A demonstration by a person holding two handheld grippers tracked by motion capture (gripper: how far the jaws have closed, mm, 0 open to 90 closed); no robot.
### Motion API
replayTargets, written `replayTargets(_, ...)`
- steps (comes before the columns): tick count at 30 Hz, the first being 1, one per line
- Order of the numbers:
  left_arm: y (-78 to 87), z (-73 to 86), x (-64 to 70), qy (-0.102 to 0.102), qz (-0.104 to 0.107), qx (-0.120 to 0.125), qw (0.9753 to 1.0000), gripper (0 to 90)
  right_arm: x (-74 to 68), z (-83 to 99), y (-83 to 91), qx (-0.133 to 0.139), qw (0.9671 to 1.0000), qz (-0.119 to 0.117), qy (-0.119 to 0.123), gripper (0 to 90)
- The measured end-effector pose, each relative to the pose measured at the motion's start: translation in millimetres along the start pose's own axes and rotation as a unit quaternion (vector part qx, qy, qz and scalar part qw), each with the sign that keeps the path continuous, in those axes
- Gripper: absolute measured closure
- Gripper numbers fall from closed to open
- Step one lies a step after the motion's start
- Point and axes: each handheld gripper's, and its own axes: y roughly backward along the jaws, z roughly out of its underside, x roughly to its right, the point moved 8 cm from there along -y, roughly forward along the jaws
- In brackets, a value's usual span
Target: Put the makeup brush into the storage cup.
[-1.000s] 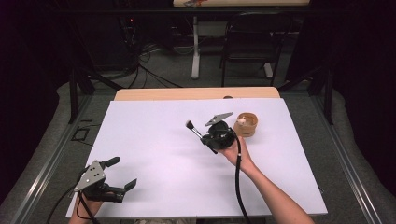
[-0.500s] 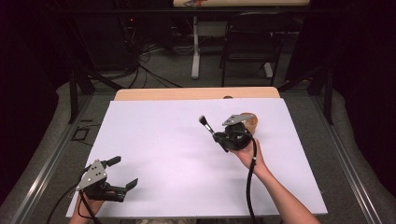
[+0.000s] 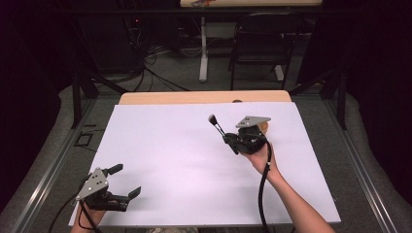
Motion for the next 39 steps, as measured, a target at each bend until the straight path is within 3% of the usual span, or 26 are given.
replayTargets(14, 1.4, 3.7, 1.7, -0.008, -0.003, -0.010, 0.9999, 0.5, 10.2, -12.4, 7.5, 0.028, 0.9996, 0.011, 0.000, 79.2)
replayTargets(24, 0.9, 4.4, 0.4, -0.004, -0.004, -0.011, 0.9999, 0.5, 29.1, -14.0, 15.9, 0.046, 0.9984, 0.031, -0.012, 79.2)
replayTargets(39, 2.4, 5.5, -1.2, 0.000, -0.006, -0.010, 0.9999, 0.4, 66.1, -17.9, 30.6, 0.086, 0.9935, 0.065, -0.035, 79.2)
